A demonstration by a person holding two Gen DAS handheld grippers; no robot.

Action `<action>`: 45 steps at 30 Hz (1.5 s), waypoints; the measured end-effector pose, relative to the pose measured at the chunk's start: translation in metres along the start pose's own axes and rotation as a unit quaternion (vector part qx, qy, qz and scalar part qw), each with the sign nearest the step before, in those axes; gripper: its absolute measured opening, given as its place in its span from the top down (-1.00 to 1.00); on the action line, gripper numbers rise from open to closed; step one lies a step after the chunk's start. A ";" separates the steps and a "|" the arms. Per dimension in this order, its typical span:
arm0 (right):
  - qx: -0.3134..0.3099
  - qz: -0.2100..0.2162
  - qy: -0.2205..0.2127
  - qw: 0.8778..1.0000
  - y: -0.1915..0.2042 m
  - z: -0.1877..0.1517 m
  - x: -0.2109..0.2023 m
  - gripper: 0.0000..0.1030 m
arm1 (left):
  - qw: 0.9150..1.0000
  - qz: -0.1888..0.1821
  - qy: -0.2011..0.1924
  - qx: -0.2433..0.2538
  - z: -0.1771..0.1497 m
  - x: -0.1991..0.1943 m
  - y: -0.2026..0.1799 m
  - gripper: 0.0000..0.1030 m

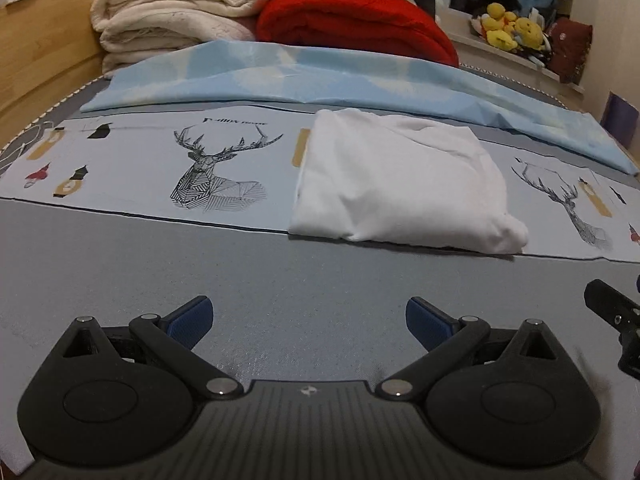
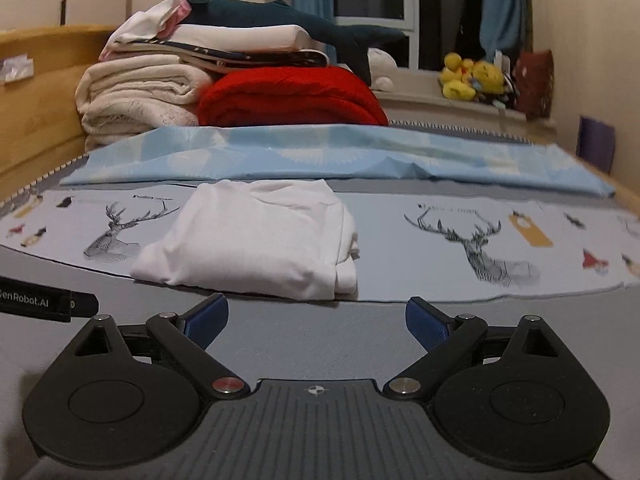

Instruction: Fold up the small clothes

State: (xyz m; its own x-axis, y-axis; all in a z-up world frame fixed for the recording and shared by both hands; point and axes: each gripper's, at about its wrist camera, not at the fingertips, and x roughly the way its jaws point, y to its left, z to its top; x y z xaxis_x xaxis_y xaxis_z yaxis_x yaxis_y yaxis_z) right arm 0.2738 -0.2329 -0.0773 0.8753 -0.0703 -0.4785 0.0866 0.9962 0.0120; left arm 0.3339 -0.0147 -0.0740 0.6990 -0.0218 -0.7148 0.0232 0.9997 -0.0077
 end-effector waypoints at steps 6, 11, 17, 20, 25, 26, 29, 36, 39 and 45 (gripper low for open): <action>-0.004 0.002 0.001 1.000 0.007 0.002 0.005 -0.85 | 1.000 0.019 0.006 0.005 0.004 0.009 -0.001 -0.99; -0.018 0.000 0.007 1.000 0.012 -0.002 0.007 -0.85 | 1.000 0.018 0.003 0.008 0.004 0.007 -0.001 -0.99; -0.013 0.001 0.017 1.000 0.013 -0.006 0.009 -0.85 | 1.000 0.023 -0.004 0.014 0.002 0.005 -0.002 -0.99; -0.009 -0.001 0.023 1.000 0.011 -0.007 0.011 -0.85 | 1.000 0.025 -0.005 0.015 0.002 0.004 -0.003 -0.99; -0.005 0.000 0.033 0.999 0.010 -0.009 0.015 -0.85 | 1.000 0.024 -0.006 0.019 0.002 0.003 -0.004 -0.99; -0.006 0.000 0.034 0.999 0.010 -0.009 0.016 -0.85 | 0.999 0.024 -0.006 0.019 0.003 0.003 -0.005 -0.99; -0.011 0.001 0.033 0.999 0.012 -0.010 0.015 -0.85 | 0.999 0.025 -0.007 0.021 0.003 0.004 -0.004 -0.99; -0.013 0.002 0.034 0.999 0.012 -0.010 0.015 -0.85 | 0.999 0.025 -0.005 0.023 0.003 0.004 -0.005 -0.99; -0.012 0.002 0.034 0.999 0.012 -0.010 0.014 -0.85 | 0.999 0.025 -0.005 0.025 0.002 0.004 -0.006 -0.99; -0.012 0.003 0.035 0.999 0.013 -0.010 0.014 -0.85 | 0.999 0.025 -0.004 0.025 0.002 0.004 -0.006 -0.99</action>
State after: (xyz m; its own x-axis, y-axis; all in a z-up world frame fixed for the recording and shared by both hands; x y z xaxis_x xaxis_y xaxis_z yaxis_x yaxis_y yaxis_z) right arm 0.2826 -0.2204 -0.0931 0.8399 -0.0617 -0.5392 0.0690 0.9976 -0.0067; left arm 0.3384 -0.0204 -0.0751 0.7060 0.0272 -0.7077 0.0234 0.9978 0.0618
